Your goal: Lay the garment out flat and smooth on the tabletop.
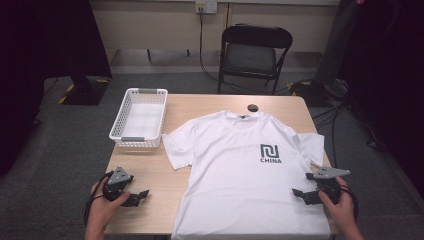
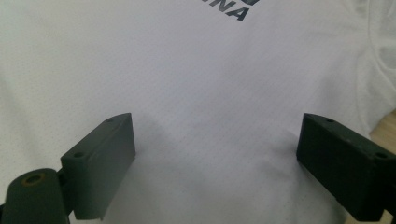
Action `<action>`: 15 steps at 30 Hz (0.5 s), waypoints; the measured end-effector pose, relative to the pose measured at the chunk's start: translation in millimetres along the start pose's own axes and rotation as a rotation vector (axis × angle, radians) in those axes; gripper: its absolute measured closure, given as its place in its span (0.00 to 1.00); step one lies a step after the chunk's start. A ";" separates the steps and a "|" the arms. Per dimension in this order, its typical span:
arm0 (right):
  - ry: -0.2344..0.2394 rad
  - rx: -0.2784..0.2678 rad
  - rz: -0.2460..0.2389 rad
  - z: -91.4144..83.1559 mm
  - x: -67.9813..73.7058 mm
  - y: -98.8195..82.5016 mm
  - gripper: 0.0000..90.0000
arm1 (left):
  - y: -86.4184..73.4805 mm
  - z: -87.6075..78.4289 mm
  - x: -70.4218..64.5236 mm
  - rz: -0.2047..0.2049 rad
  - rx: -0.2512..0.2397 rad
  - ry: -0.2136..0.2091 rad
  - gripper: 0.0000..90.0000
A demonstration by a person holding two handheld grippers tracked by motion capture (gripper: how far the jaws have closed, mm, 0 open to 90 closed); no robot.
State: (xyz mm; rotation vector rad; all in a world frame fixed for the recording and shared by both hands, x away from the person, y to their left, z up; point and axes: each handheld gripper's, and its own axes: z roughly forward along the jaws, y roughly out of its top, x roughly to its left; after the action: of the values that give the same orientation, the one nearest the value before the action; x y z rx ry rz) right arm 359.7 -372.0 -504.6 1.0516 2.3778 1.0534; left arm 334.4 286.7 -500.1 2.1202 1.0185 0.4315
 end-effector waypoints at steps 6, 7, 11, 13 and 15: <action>0.000 0.000 0.000 0.0 0.0 0.0 0.12 | -1.8 -0.6 1.1 0.004 -0.005 0.005 0.16; 0.000 0.000 0.000 0.0 0.0 0.0 0.12 | -1.9 -0.6 1.0 0.008 -0.004 0.007 0.16; 0.000 0.000 0.000 0.0 0.0 0.0 0.12 | -2.8 -0.5 1.3 0.026 -0.002 0.014 0.16; 0.000 0.000 0.000 0.0 0.0 0.0 0.12 | -3.7 -0.8 1.8 0.023 -0.006 0.017 0.16; 0.000 0.000 0.000 0.0 0.0 0.0 0.12 | -4.0 -0.9 1.6 0.016 -0.008 0.024 0.16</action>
State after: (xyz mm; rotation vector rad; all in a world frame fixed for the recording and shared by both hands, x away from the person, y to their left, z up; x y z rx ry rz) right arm 359.7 -372.0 -504.6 1.0519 2.3777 1.0534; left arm 332.7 290.1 -502.5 2.1224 1.0126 0.4695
